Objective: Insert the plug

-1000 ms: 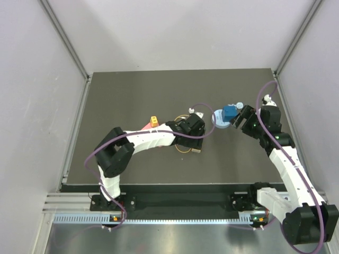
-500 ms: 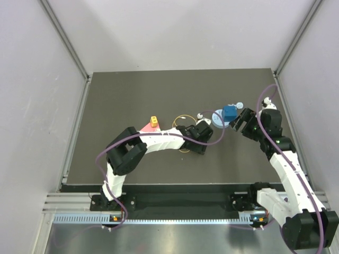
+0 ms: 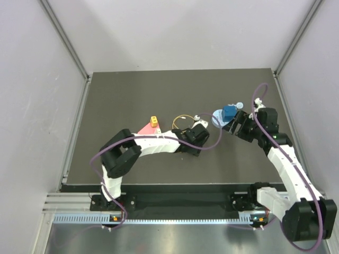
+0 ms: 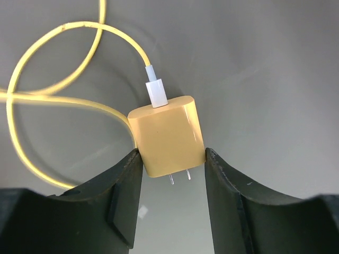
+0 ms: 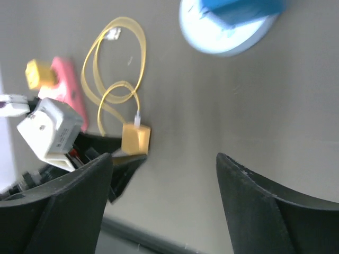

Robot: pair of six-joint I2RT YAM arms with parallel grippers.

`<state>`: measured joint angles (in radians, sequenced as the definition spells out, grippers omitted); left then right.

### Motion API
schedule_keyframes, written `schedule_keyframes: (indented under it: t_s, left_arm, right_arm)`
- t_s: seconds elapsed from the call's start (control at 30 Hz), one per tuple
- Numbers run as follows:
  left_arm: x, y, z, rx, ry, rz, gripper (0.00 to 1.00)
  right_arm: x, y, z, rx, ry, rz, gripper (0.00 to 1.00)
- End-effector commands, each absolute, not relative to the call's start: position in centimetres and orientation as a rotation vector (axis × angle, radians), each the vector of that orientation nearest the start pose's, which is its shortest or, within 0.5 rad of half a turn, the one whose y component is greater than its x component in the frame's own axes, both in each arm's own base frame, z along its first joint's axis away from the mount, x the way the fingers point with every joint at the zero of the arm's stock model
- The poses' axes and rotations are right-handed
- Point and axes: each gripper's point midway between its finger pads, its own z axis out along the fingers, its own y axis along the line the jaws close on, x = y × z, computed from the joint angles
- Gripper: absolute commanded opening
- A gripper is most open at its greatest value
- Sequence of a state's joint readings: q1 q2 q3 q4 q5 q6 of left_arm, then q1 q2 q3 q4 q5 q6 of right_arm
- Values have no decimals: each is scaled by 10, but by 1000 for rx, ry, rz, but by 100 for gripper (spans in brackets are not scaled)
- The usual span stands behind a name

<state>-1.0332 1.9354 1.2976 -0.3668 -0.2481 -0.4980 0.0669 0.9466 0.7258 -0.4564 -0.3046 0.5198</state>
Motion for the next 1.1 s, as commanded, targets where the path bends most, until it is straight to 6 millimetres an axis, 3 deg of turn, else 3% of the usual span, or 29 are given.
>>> schedule_keyframes:
  t_s: [0.0, 0.03, 0.07, 0.2, 0.37, 0.53, 0.8, 1.0, 1.07]
  left_arm:
    - [247, -377, 96, 663, 2306, -448, 0]
    - [241, -374, 98, 694, 2285, -481, 0]
    - [231, -376, 121, 737, 2238, -572, 0]
    - [208, -369, 151, 912, 2144, -662, 0]
    - [183, -363, 190, 1040, 2029, -783, 0]
    - [170, -361, 192, 1128, 1981, -835, 0]
    - [165, -364, 198, 1149, 1931, -878, 0]
    - [168, -361, 200, 1134, 1912, -862, 0]
    - [168, -362, 203, 1123, 1896, -864, 0]
  right_arm:
    - [264, 127, 174, 164, 2323, 933, 76]
    - [258, 133, 172, 142, 2351, 987, 75]
    - [254, 138, 172, 108, 2363, 1029, 72]
    - [231, 162, 189, -72, 2338, 1271, 68]
    - [216, 176, 205, -157, 2350, 1355, 70]
    - [202, 206, 218, -266, 2310, 1516, 70]
    - [191, 236, 206, -313, 2386, 1538, 67]
    - [194, 245, 193, -285, 2441, 1538, 65]
    - [195, 248, 192, -275, 2449, 1550, 60]
